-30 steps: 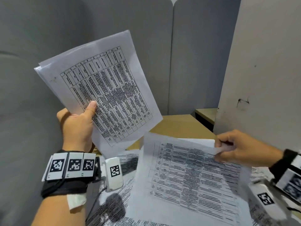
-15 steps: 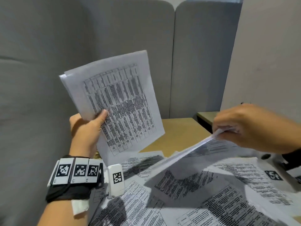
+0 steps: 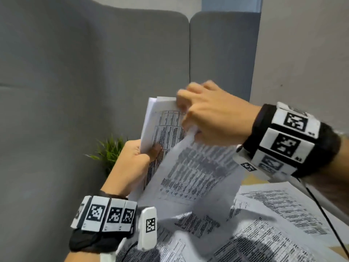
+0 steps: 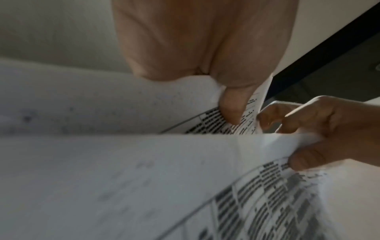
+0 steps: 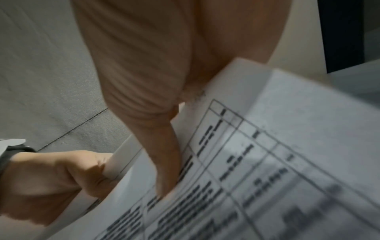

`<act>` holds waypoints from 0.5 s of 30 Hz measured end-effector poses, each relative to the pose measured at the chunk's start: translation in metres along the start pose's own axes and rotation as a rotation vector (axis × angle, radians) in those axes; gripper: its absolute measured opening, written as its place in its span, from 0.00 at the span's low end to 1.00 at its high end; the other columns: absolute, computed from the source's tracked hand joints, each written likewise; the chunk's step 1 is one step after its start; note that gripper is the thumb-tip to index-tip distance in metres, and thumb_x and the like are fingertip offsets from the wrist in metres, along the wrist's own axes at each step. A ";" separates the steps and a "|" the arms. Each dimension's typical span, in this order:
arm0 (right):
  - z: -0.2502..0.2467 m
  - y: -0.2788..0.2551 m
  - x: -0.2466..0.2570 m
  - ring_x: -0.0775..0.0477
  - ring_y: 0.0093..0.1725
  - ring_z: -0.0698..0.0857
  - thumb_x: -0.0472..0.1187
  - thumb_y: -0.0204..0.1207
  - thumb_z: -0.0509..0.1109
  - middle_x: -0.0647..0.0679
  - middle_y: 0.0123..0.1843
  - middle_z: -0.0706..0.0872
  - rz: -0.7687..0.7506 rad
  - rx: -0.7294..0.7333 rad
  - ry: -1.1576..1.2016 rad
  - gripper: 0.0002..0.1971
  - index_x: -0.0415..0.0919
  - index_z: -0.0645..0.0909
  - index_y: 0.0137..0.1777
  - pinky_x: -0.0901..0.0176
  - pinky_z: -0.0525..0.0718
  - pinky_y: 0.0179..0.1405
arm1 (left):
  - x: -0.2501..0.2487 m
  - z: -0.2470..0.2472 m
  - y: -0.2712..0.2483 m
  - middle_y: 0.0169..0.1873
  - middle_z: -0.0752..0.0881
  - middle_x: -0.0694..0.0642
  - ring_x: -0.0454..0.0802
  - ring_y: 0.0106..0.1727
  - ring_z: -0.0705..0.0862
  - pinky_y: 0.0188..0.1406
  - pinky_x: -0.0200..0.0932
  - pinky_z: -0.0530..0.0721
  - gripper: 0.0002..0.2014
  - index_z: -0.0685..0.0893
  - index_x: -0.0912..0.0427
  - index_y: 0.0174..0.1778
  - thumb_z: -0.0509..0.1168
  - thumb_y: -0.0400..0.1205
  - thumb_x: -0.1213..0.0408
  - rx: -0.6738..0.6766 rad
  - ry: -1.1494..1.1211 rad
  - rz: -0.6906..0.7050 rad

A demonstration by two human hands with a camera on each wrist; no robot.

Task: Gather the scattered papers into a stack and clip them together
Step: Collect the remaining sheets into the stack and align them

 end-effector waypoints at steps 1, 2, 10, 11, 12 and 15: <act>-0.007 0.002 0.000 0.39 0.64 0.76 0.39 0.63 0.77 0.49 0.57 0.78 0.002 -0.081 -0.033 0.09 0.55 0.90 0.40 0.43 0.71 0.57 | 0.000 -0.002 -0.001 0.41 0.89 0.62 0.54 0.43 0.85 0.42 0.49 0.85 0.09 0.86 0.73 0.47 0.70 0.81 0.68 -0.021 -0.022 -0.019; -0.012 0.003 -0.002 0.37 0.68 0.74 0.39 0.62 0.78 0.47 0.61 0.78 0.011 -0.139 -0.049 0.09 0.55 0.91 0.40 0.41 0.68 0.61 | 0.000 -0.001 -0.003 0.42 0.90 0.62 0.55 0.44 0.88 0.41 0.47 0.87 0.06 0.87 0.72 0.48 0.67 0.82 0.72 -0.007 -0.049 -0.043; 0.001 0.019 0.006 0.39 0.51 0.83 0.35 0.68 0.71 0.52 0.49 0.79 0.043 0.068 0.035 0.15 0.54 0.89 0.50 0.53 0.76 0.42 | 0.001 0.012 -0.006 0.47 0.91 0.67 0.65 0.49 0.90 0.53 0.64 0.87 0.16 0.89 0.68 0.50 0.68 0.78 0.57 0.109 -0.059 -0.055; 0.002 0.020 0.004 0.38 0.46 0.84 0.34 0.68 0.71 0.51 0.45 0.78 0.072 0.084 0.072 0.14 0.53 0.88 0.49 0.54 0.77 0.36 | 0.002 0.012 -0.007 0.47 0.91 0.67 0.68 0.50 0.90 0.54 0.68 0.86 0.18 0.90 0.65 0.51 0.69 0.77 0.53 0.107 -0.061 -0.059; 0.003 0.020 0.003 0.36 0.43 0.84 0.34 0.68 0.71 0.51 0.43 0.78 0.087 0.087 0.095 0.13 0.52 0.88 0.48 0.54 0.78 0.33 | 0.003 0.012 -0.007 0.47 0.92 0.65 0.68 0.51 0.89 0.54 0.70 0.86 0.19 0.90 0.62 0.51 0.72 0.74 0.49 0.113 -0.042 -0.049; 0.002 0.021 0.009 0.36 0.41 0.84 0.35 0.68 0.72 0.50 0.40 0.75 0.067 0.070 0.108 0.12 0.52 0.88 0.48 0.54 0.80 0.32 | 0.007 0.013 -0.007 0.45 0.92 0.58 0.59 0.49 0.91 0.52 0.68 0.87 0.20 0.90 0.57 0.51 0.77 0.70 0.47 0.110 0.082 -0.046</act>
Point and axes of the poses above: each hand's wrist, its own y-axis towards the middle knuckle, its own z-axis out of the palm, x = y × z, the point moved 8 cm from there along y, towards the middle knuckle
